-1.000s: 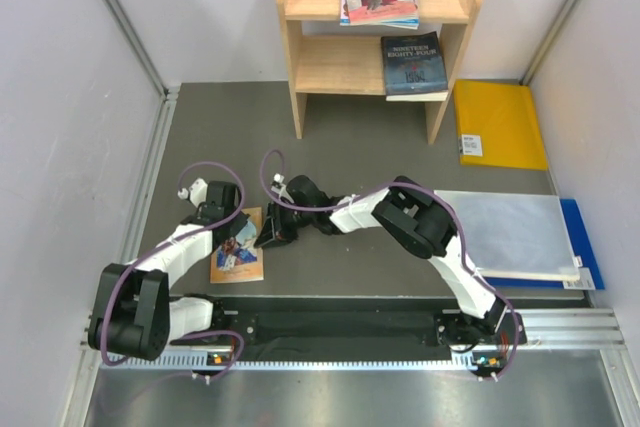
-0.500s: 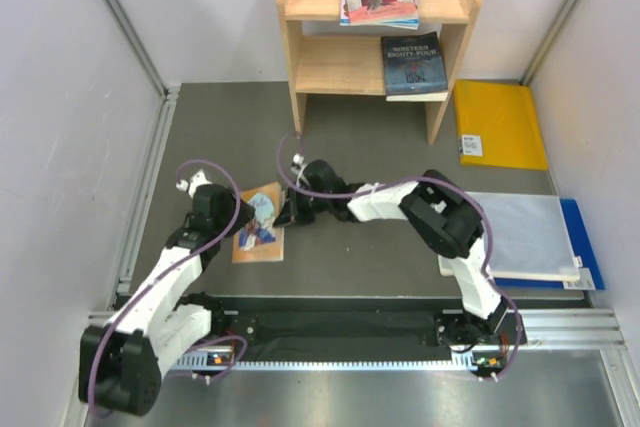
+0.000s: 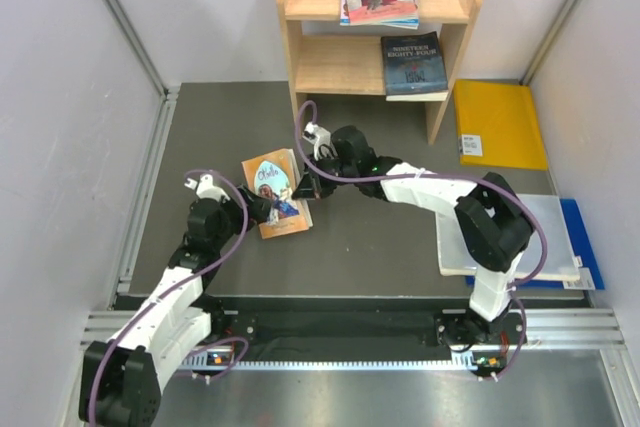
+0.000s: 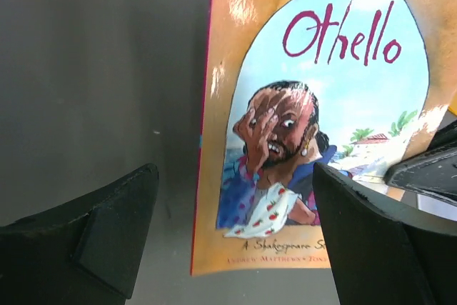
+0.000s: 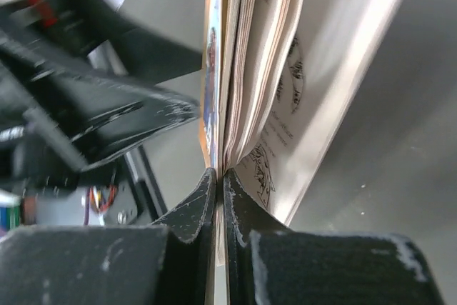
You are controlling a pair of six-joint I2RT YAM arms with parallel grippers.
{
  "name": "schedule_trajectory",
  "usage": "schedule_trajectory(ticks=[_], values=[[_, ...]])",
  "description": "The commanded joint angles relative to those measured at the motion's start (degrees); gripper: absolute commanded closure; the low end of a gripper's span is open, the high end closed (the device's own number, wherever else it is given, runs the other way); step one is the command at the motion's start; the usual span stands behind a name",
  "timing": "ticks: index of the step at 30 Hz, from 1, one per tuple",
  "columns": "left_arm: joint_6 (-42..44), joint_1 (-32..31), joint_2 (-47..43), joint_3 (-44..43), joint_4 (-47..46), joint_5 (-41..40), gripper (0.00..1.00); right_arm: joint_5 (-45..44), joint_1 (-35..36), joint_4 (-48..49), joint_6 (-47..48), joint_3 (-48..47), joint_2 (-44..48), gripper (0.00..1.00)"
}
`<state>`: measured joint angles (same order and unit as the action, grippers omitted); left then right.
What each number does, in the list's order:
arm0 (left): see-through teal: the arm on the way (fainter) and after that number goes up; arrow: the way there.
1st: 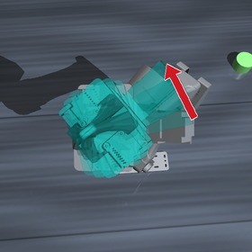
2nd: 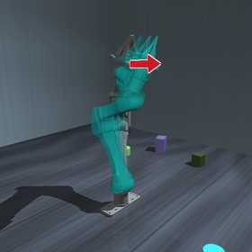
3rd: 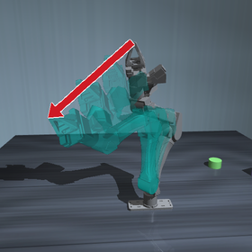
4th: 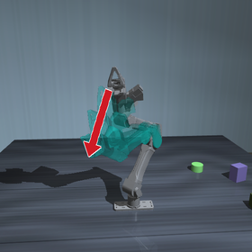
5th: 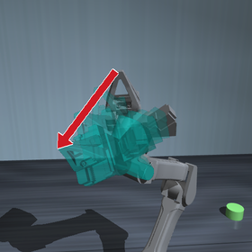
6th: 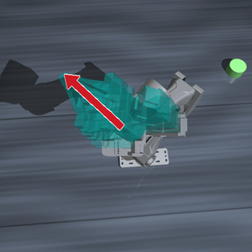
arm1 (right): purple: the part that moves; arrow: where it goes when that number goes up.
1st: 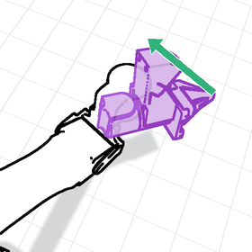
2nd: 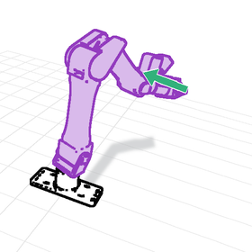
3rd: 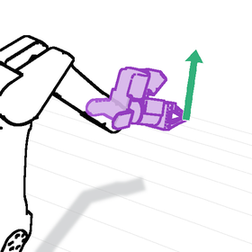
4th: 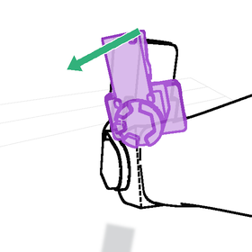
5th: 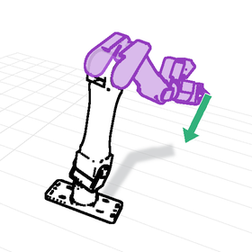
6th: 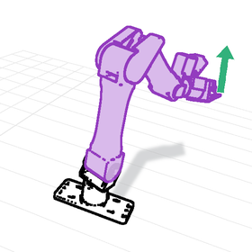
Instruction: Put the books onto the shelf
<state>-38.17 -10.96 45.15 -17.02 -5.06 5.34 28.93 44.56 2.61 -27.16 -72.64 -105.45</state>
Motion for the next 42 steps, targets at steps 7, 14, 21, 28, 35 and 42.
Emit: schedule_trajectory(ticks=[7,14,21,28,35,42], values=[[0.91,-0.03,0.81,4.27,-27.37,8.1,0.05,20.45,-5.97,-1.29,9.66,5.31,10.26,1.0],[-2.78,-0.03,5.39,4.8,-35.36,13.2,0.14,24.94,-6.32,-0.07,10.02,5.67,10.7,1.0],[-7.86,-0.2,13.37,2.25,-39.84,19.52,0.46,27.5,-6.41,2.57,8.17,4.79,9.3,1.0],[-13.24,-0.2,17.26,-1.08,-47.85,23.05,1.0,13.31,-6.41,-2.52,8.88,5.4,11.05,0.97],[-11.48,-0.2,15.85,-7.41,-40.82,20.15,1.0,-4.82,-7.73,-3.07,2.75,13.28,15.35,0.55],[-14.03,-0.29,19.88,-10.93,-43.53,18.74,1.0,-12.4,-11.07,13.97,-12.02,31.75,32.37,0.15]])
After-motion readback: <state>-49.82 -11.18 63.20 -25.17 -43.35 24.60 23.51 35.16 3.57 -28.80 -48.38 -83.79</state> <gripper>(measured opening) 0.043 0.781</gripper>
